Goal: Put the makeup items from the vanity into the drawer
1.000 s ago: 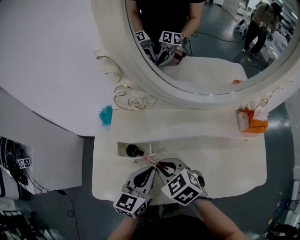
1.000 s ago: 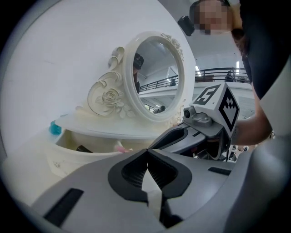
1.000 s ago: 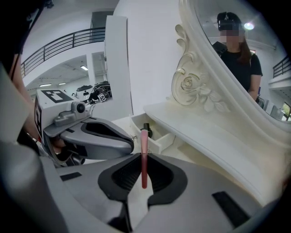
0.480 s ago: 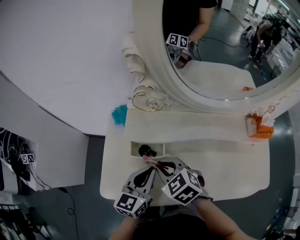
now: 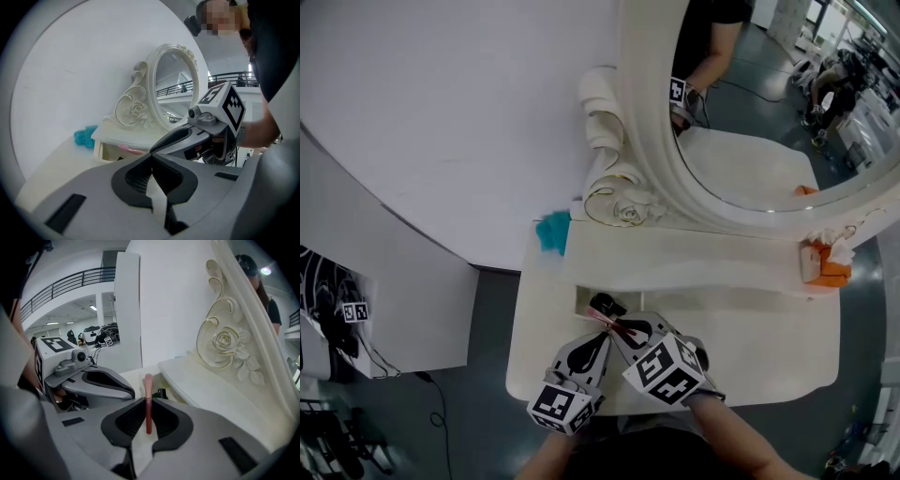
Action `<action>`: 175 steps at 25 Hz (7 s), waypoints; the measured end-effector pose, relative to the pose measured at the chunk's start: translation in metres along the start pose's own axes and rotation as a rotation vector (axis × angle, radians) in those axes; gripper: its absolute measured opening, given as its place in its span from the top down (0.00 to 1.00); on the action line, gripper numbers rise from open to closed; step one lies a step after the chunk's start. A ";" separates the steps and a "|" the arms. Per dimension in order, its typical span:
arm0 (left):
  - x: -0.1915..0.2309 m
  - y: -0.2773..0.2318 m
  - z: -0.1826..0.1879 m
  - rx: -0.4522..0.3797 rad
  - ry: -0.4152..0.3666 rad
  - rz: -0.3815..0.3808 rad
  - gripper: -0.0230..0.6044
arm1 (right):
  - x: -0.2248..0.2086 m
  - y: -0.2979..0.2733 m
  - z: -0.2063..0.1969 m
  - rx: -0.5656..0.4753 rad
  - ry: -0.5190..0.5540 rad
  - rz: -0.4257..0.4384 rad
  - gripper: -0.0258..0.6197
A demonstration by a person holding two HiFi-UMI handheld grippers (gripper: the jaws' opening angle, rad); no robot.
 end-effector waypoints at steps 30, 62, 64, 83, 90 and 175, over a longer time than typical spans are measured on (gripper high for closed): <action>0.024 0.000 -0.001 0.000 0.042 0.018 0.94 | -0.019 -0.024 0.009 0.034 -0.020 -0.040 0.87; 0.018 -0.001 -0.003 0.001 0.039 0.000 0.94 | -0.013 -0.013 0.002 -0.006 -0.054 -0.061 0.90; 0.017 -0.002 -0.003 0.003 0.039 -0.003 0.94 | -0.012 -0.010 0.001 -0.015 -0.061 -0.059 0.91; 0.003 0.001 0.000 0.011 0.014 -0.034 0.94 | -0.001 0.016 -0.017 -0.136 -0.165 -0.082 0.93; -0.012 -0.002 0.000 0.004 0.004 -0.042 0.94 | 0.001 0.033 -0.031 -0.163 -0.169 -0.101 0.93; -0.118 0.133 -0.064 -0.071 -0.011 -0.061 0.94 | 0.172 0.104 -0.093 -0.274 -0.213 -0.068 0.93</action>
Point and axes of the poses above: the fingertips, and each gripper's own axes: y backward along the fingers, x to its left, z out of its top, the point moved 7 cm from there along y, backward along the fingers, and after that the axes turned 4 degrees about x, right-handed, at the moved point
